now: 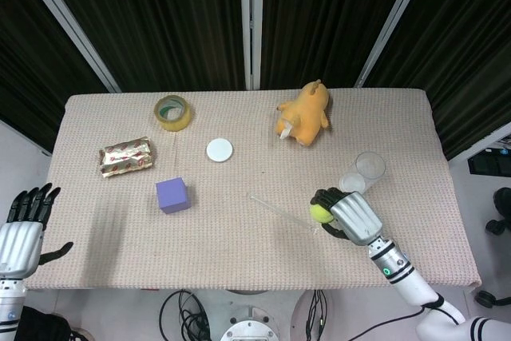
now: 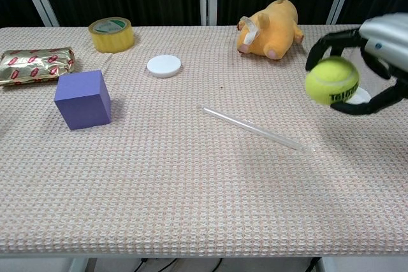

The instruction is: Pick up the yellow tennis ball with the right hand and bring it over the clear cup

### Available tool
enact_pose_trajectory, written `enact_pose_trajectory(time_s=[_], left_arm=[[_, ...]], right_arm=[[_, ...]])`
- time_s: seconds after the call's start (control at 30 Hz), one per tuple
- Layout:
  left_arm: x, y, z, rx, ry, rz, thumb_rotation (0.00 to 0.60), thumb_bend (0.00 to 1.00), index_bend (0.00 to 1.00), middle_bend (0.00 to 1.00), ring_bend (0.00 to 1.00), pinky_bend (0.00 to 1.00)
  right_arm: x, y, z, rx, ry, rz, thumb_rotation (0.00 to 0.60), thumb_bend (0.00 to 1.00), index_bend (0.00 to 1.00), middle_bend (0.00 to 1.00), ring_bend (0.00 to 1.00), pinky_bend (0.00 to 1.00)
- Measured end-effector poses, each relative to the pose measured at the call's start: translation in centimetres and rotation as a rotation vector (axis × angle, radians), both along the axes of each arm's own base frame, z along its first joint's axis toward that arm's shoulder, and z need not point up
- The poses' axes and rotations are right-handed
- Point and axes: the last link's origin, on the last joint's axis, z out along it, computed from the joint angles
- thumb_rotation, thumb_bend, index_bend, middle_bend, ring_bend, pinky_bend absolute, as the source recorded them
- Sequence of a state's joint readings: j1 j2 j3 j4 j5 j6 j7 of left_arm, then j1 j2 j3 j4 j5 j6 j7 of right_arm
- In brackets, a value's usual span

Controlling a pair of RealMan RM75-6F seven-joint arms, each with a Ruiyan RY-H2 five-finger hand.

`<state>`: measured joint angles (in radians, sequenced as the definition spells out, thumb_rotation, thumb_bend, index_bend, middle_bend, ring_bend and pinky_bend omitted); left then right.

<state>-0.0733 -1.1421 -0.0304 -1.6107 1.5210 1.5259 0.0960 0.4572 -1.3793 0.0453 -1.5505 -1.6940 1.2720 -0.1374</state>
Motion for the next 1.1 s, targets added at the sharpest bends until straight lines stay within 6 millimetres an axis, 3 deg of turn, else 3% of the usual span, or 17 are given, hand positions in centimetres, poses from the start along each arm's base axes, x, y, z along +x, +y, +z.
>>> enact_pose_trajectory(time_s=[0.23,0.43,0.63,0.83,0.97,1.1], left_arm=[[0.3,0.1,-0.4,-0.018,0.015,-0.007,0.600,0.08,0.00,0.00,0.00,0.00],[0.3,0.3,-0.6,-0.031,0.018,-0.014,0.600,0.08,0.00,0.00,0.00,0.00],[0.1,0.4,-0.8,-0.044,0.020,-0.004,0.600,0.08,0.00,0.00,0.00,0.00],[0.0,0.5,-0.8,-0.045,0.022,-0.002,0.600,0.08,0.00,0.00,0.00,0.00],[0.1,0.4,-0.8,-0.045,0.015,-0.003,0.600,0.06,0.00,0.00,0.00,0.00],[0.1,0.4,-0.8,-0.049,0.013,-0.002,0.600,0.05,0.00,0.00,0.00,0.00]], right_arm=[[2.0,-1.2,6.5,-0.253,-0.126,0.092,0.600,0.31,0.61,0.54,0.56,0.76],[-0.2,-3.8,8.6,-0.323,-0.121,-0.057,0.600,0.31,0.60,0.54,0.56,0.76],[-3.6,-6.2,8.7,-0.326,-0.051,-0.196,0.600,0.31,0.60,0.54,0.56,0.76],[-4.7,-6.8,7.4,-0.277,-0.035,-0.235,0.600,0.24,0.54,0.51,0.55,0.73],[-5.1,-6.9,7.0,-0.229,-0.054,-0.260,0.600,0.18,0.44,0.44,0.44,0.64],[-5.5,-6.9,7.0,-0.190,-0.083,-0.279,0.600,0.12,0.27,0.32,0.27,0.51]])
